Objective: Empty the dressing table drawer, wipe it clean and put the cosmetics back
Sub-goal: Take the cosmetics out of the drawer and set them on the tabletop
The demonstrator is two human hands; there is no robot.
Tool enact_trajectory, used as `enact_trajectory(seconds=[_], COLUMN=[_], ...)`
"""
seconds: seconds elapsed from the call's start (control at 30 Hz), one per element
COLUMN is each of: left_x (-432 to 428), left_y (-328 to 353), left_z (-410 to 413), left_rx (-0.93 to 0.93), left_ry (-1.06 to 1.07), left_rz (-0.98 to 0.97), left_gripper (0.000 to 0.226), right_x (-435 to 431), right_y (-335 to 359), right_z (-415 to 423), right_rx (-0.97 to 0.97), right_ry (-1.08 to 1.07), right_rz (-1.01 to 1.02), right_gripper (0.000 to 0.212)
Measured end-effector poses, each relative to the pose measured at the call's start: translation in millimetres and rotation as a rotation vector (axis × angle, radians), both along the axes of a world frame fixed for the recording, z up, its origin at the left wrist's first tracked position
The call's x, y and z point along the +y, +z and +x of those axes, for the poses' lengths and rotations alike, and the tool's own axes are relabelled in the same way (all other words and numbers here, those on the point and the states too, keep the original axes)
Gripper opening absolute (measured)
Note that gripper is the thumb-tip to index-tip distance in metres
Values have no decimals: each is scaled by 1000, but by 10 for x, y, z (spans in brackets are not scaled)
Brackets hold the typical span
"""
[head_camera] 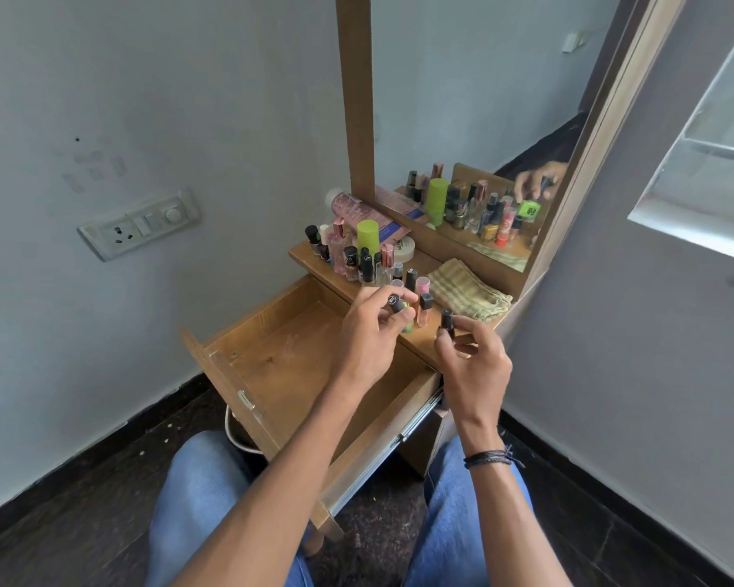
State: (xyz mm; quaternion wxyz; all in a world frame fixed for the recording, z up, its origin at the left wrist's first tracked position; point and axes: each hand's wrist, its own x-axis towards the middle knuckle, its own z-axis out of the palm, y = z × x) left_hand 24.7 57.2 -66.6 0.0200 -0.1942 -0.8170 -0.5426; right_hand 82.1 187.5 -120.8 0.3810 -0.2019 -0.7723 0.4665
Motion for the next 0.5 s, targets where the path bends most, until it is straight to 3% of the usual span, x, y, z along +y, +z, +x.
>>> enact_trajectory(seconds=[0.33,0.5], left_x=[176,223], left_y=[-161,-225], left_z=[-18,20], left_rx=[99,91], left_ry=[55,117], left_rz=[-62,-29], left_gripper=[19,32], right_x=[7,1], right_y=[-99,-117], right_z=[-18,-1], right_rx=[-60,-59], right_ry=[42,47], right_rz=[-38,-27], right_gripper=[28,34])
